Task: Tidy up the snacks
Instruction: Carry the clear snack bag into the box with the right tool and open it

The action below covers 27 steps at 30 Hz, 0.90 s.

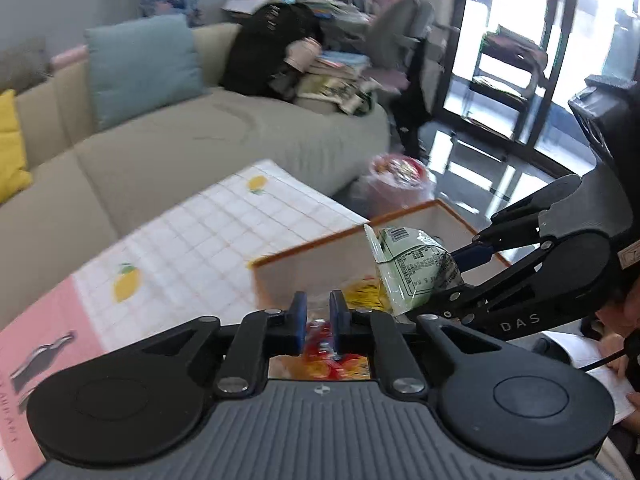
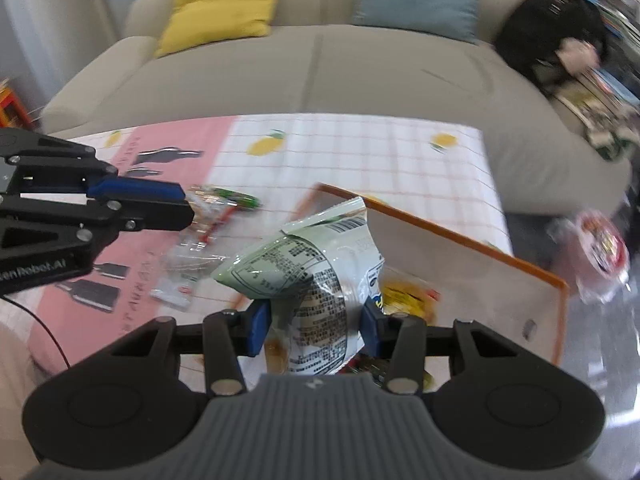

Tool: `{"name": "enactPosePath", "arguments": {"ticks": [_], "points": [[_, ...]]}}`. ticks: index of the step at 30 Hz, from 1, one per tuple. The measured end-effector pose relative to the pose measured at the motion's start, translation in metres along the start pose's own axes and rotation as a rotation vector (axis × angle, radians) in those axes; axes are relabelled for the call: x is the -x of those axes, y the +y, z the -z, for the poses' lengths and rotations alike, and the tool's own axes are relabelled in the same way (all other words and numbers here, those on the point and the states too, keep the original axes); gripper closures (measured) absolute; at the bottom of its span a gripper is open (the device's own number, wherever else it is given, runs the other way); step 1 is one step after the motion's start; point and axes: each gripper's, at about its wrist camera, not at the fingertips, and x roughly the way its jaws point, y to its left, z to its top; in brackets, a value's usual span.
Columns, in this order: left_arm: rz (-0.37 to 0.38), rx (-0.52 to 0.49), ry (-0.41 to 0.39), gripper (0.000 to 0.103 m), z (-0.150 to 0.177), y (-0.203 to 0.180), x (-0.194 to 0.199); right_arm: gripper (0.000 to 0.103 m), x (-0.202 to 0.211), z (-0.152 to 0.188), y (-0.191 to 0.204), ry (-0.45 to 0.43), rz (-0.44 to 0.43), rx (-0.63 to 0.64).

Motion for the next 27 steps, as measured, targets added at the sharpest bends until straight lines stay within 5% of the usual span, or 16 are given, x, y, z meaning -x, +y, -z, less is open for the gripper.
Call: {"name": "enactPosePath", "arguments": {"ticks": [5, 15, 27], "points": [[-0.008, -0.032, 0.038, 0.086, -0.001, 0.001, -0.017, 0.058, -0.009, 0.017, -0.026, 0.036, 0.016, -0.056], [-0.131, -0.061, 0.176, 0.024, 0.030, 0.039, -0.039, 0.058, -0.039, 0.035, -0.046, 0.113, 0.077, -0.070], [-0.162, -0.035, 0.366, 0.016, 0.085, 0.069, -0.096, 0.058, -0.074, 0.053, -0.095, 0.247, 0.210, -0.170]]}}
